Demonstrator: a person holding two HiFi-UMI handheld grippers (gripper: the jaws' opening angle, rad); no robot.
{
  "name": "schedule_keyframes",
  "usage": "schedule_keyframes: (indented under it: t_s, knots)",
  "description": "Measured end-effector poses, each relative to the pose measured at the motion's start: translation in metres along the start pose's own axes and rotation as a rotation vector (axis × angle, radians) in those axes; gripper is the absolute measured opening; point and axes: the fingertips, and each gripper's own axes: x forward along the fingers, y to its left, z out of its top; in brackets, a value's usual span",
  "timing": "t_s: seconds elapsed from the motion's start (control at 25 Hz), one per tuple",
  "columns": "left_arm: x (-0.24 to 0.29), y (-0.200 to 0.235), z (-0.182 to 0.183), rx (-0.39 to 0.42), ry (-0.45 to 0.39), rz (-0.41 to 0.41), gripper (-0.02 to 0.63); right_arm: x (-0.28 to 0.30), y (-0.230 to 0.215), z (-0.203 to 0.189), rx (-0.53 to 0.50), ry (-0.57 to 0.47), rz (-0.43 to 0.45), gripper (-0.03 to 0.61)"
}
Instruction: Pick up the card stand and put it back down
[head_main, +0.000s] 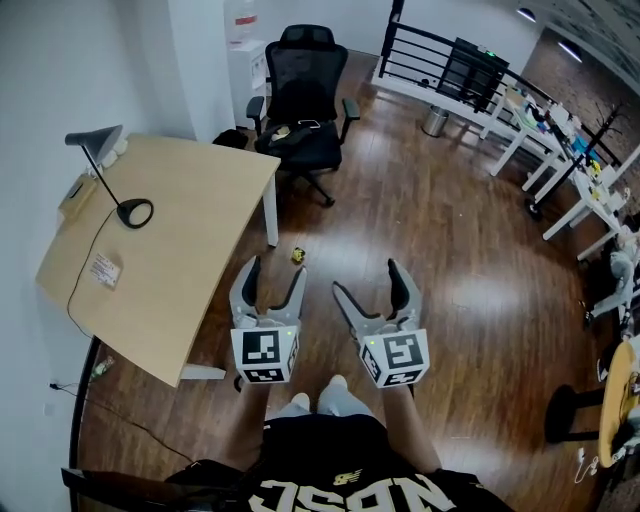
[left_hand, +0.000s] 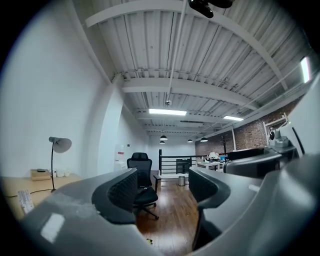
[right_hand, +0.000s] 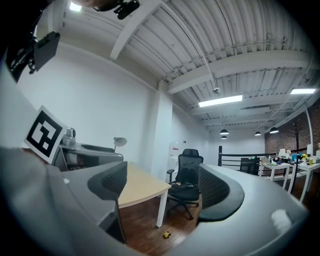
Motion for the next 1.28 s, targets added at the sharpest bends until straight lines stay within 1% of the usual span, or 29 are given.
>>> schedule_keyframes:
  t_s: [0.12,0.24,0.36,0.44,0.6,0.72,0.84,1.08,1.2,1.28]
  knots:
    - [0.021,0.025,-0.004,-0.006,0.006,0.040,0.321,0.035,-0.004,-0.001,0.008,-0.002,0.025,0.437]
    - [0.045,0.052,-0.009,0.004,0.013,0.103,0.321,0.084,-0.010,-0.006,0.018,-0.009,0.088,0.437]
    - [0.070,0.088,-0.012,0.010,0.016,0.201,0.321,0.141,-0.005,-0.009,0.018,-0.019,0.198,0.437]
    - [0.081,0.113,-0.010,0.008,0.004,0.274,0.321,0.177,0.004,-0.004,0.013,-0.039,0.283,0.437]
    - [0.084,0.160,-0.003,0.025,0.002,0.442,0.321,0.237,0.034,0.012,0.004,-0.080,0.451,0.437]
    - [0.068,0.191,-0.004,0.030,0.011,0.583,0.321,0.267,0.066,0.012,-0.006,-0.096,0.579,0.437]
    - [0.047,0.214,-0.013,0.014,0.030,0.710,0.321,0.286,0.101,0.006,0.005,-0.085,0.709,0.437]
    - [-0.031,0.251,-0.028,-0.001,0.087,0.963,0.321,0.294,0.199,-0.002,0.035,-0.065,0.996,0.437]
    - [-0.073,0.270,-0.029,-0.011,0.098,1.060,0.321,0.290,0.250,0.001,0.041,-0.061,1.103,0.437]
    - [-0.099,0.285,-0.030,-0.018,0.098,1.100,0.321,0.286,0.284,0.004,0.040,-0.063,1.153,0.437]
